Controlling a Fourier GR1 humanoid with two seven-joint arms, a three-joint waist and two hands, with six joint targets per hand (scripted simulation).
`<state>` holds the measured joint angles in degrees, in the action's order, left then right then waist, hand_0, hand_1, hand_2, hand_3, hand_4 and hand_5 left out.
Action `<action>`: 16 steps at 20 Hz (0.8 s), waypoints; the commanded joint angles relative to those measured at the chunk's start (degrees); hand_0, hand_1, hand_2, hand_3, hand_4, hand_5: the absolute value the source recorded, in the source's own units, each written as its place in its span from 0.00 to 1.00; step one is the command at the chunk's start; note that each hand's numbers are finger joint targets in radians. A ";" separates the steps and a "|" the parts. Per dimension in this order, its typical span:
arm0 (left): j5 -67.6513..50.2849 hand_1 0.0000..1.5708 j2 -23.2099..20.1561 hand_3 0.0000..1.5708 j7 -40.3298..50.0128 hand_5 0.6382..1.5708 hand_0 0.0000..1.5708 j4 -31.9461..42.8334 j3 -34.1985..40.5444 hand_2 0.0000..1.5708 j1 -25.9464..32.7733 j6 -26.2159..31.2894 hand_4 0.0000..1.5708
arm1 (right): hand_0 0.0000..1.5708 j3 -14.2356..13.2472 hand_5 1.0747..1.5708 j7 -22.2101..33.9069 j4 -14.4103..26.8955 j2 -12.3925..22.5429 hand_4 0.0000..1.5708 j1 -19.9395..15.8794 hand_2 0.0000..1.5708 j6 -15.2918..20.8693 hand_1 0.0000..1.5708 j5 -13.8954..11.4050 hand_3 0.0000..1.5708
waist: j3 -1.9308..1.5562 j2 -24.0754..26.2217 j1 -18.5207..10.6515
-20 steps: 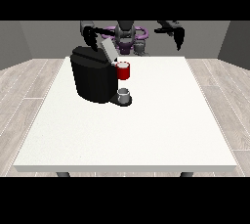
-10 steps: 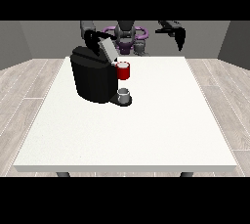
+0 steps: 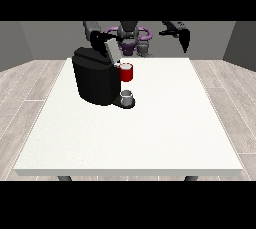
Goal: Insert the coffee pod into the coffee machine and close the lid
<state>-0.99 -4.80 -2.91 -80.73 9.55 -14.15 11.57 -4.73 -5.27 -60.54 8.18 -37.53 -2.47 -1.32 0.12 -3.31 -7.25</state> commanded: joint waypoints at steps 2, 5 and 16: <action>-0.17 0.00 -0.81 0.00 -0.36 1.00 0.00 -0.04 0.12 0.00 -0.52 -0.46 0.00 | 0.00 0.29 1.00 0.35 3.03 0.97 0.00 -2.02 0.00 -1.84 0.00 -0.65 0.00 | -0.12 -1.76 -0.58; -0.92 0.00 -1.47 0.00 -3.21 1.00 0.00 2.51 1.39 0.00 0.46 -0.09 0.02 | 0.00 2.34 1.00 0.01 1.72 -1.48 0.12 -2.44 0.00 0.01 0.00 -2.36 0.00 | -0.11 -1.48 -0.16; -3.20 0.00 -4.36 0.00 -0.86 1.00 0.00 3.72 1.80 0.00 -1.11 2.21 0.11 | 0.00 4.30 1.00 2.97 3.17 -2.34 0.08 -8.05 0.00 0.81 0.00 -6.59 0.00 | -0.11 -0.17 -0.89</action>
<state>-2.70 -7.64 -4.63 -76.82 11.09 -15.46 11.69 -0.64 -2.44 -58.02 6.06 -44.45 -2.28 -6.58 0.02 -4.20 -7.49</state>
